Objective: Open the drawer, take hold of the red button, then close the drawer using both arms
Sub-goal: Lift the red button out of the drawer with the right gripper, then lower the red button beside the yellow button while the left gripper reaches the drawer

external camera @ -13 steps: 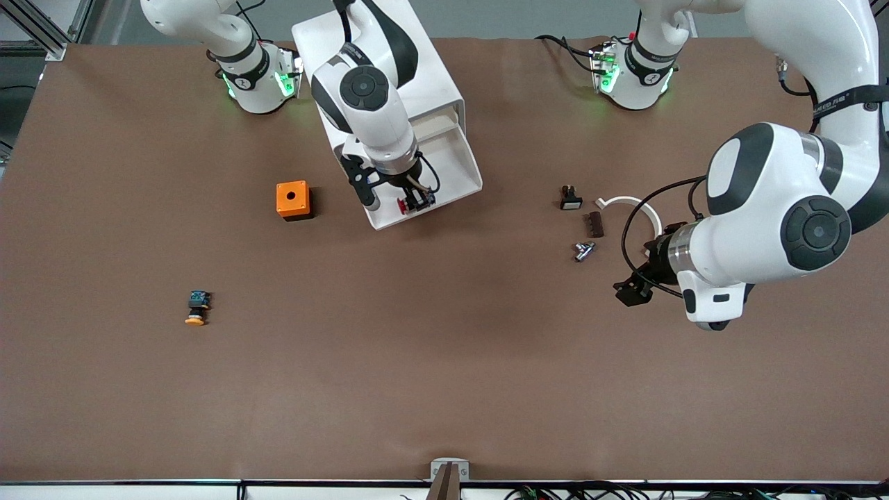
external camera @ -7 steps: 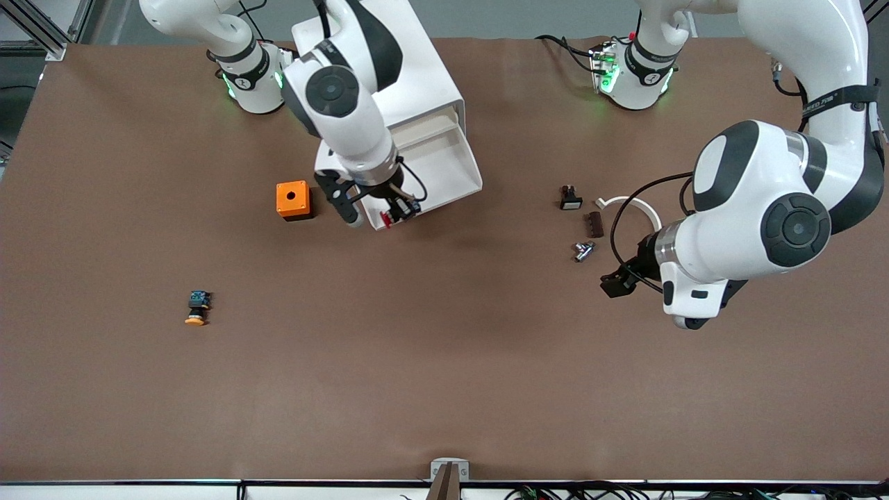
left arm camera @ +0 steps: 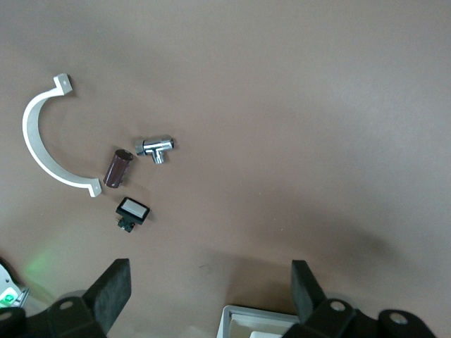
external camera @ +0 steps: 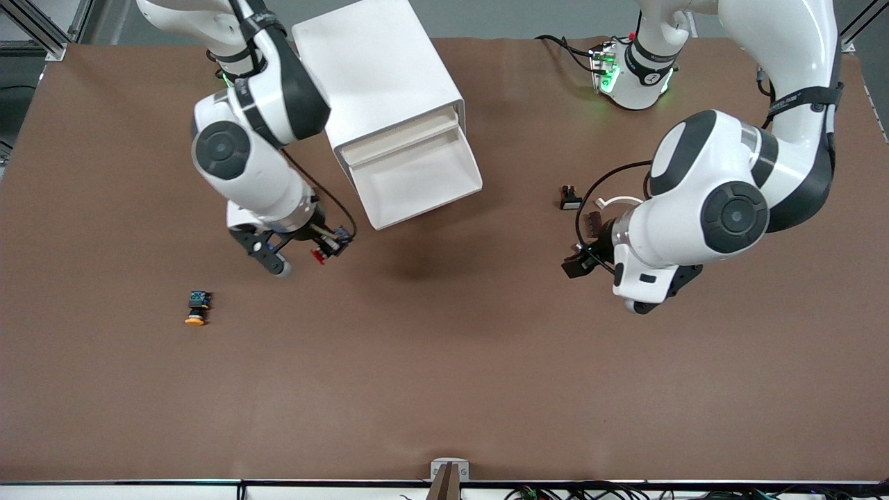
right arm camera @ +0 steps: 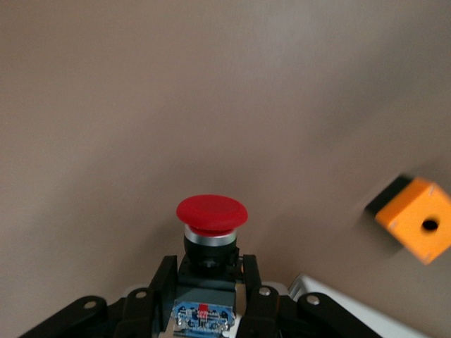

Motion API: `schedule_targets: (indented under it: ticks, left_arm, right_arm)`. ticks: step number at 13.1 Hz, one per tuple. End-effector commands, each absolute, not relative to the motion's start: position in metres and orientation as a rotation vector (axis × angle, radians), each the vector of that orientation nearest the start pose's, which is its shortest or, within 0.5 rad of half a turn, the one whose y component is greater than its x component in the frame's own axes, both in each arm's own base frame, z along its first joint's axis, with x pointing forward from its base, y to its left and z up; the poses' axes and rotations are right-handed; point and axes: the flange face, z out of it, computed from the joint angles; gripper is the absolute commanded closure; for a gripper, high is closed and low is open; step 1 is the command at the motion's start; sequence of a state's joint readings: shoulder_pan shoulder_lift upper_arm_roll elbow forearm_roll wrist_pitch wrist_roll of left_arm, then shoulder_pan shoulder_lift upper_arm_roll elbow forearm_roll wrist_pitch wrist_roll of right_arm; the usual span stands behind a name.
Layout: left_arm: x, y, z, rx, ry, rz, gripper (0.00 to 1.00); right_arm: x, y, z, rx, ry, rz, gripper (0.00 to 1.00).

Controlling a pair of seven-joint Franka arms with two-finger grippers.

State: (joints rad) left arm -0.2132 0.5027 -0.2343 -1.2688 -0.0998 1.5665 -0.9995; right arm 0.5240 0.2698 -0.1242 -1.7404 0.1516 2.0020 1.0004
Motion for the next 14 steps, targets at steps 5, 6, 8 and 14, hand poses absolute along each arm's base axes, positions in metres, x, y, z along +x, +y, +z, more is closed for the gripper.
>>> schedule_targets:
  ticks: [5,6,8,14]
  left_arm:
    - [0.599,-0.335,0.436,-3.035,-0.696,0.463,0.00]
    - [0.596,-0.349,0.431,-3.057,-0.662,0.444,0.00]
    - [0.583,-0.387,0.416,-3.106,-0.508,0.414,0.00]
    - [0.546,-0.452,0.384,-3.108,-0.399,0.415,0.00]
  right_arm:
    - [0.613,0.147,0.377,-3.021,0.514,0.187,1.00]
    - [0.618,0.130,0.366,-3.034,0.440,0.197,1.00]
    - [0.629,0.086,0.342,-3.046,0.263,0.212,1.00]
    - [0.651,0.011,0.270,-3.056,0.041,0.139,1.00]
